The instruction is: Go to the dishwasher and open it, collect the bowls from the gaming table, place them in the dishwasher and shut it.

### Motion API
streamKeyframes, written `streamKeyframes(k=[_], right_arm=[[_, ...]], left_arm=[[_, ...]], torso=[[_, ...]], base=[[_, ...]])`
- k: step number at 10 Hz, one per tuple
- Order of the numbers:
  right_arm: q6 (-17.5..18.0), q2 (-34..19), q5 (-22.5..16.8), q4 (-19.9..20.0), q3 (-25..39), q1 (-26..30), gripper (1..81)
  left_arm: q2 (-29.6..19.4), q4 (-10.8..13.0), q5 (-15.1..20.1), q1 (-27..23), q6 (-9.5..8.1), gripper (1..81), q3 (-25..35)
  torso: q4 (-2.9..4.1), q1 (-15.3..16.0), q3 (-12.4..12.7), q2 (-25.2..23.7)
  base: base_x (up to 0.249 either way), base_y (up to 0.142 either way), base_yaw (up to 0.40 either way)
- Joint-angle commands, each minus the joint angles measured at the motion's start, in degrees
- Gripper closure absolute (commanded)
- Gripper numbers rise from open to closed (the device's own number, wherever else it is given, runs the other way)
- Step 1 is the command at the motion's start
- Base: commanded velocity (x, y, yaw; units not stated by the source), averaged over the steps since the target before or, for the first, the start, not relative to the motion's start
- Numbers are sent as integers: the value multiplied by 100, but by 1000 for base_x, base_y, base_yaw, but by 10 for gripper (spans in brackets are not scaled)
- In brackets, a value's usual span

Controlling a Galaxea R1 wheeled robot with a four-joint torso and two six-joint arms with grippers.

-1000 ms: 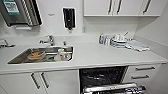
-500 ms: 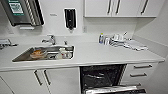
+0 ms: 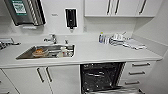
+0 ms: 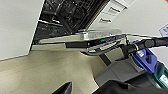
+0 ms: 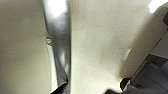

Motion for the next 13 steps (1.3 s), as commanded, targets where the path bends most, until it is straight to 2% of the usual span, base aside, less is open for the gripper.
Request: streamKeyframes(k=[1,5,8,9,11,12,13], right_arm=[[6,-240,-310,41,52,336,10],[-117,-416,-319,-21,26,266,10],[-891,-635,-363,-1013,-44,-58,10],[-1213,-662,-345,-1552,-62,-234,10],[-1924,-636,-310,-2206,-44,-586,10],[-2424,-626,-310,-2418,42,-700,10],[-3133,-618,-310,-2586,200,-833,10]], left_arm=[[-200,63,112,-400,-9,10,99],[-130,28,165,-261,0,10,-86],[266,2,147,389,-18,10,-1008],[518,-101,95,609,-52,10,-1444],[757,-505,121,838,-184,10,-1948],[845,-717,156,961,-263,10,-2141],[924,-902,165,1119,-281,10,-2377]], torso=[[0,0,0,0],[0,-2,0,-2],[0,-2,0,0],[0,-2,0,-2],[0,-2,0,-2],[0,-2,0,-2],[0,-2,0,-2]], base=[[-78,0,0],[-35,0,0],[0,0,0],[0,0,0],[0,0,0],[0,0,0],[0,0,0]])
